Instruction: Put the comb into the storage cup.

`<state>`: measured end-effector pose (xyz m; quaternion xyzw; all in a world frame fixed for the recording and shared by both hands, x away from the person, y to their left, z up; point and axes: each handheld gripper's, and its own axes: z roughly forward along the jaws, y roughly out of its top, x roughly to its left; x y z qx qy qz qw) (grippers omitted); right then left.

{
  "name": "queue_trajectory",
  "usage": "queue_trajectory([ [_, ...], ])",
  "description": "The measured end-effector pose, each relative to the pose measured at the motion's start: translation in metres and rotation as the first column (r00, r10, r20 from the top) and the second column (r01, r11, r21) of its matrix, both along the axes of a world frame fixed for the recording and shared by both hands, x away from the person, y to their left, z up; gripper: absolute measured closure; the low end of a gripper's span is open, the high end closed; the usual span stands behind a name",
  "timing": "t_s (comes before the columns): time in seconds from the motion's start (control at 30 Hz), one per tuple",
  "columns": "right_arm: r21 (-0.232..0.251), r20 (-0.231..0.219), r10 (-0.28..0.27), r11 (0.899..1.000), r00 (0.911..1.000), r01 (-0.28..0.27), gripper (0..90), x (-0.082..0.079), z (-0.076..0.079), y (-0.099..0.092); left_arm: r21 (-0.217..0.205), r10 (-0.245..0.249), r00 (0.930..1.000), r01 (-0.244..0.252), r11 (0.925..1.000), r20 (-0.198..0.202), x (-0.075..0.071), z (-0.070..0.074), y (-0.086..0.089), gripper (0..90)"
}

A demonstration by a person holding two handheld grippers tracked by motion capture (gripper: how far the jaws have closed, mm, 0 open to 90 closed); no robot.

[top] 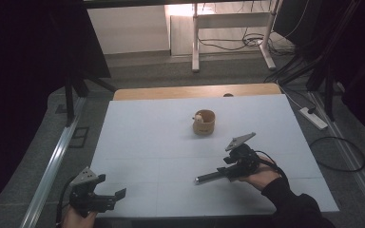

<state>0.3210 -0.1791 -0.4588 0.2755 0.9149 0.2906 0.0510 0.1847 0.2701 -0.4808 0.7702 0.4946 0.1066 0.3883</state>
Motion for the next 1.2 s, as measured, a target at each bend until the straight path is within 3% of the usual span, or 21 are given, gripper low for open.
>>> queue_trajectory([
  [0.33,-0.011,-0.045,0.052,0.999,0.9976,-0.052,90.0,0.004,-0.005,0.009,0.001,-0.001,1.0000,0.001,1.0000,-0.002,0.000,0.000,0.000,1.7],
  [0.67,-0.022,-0.033,0.085,0.996,0.9958,-0.086,90.0,0.007,-0.014,0.025,0.000,-0.002,1.0000,0.002,1.0000,-0.003,0.000,0.000,0.000,1.7],
  [1.2,-0.022,-0.061,0.090,0.996,0.9941,-0.092,90.0,0.012,-0.028,0.050,-0.001,-0.003,1.0000,0.003,1.0000,-0.006,0.001,0.000,0.000,1.9],
])
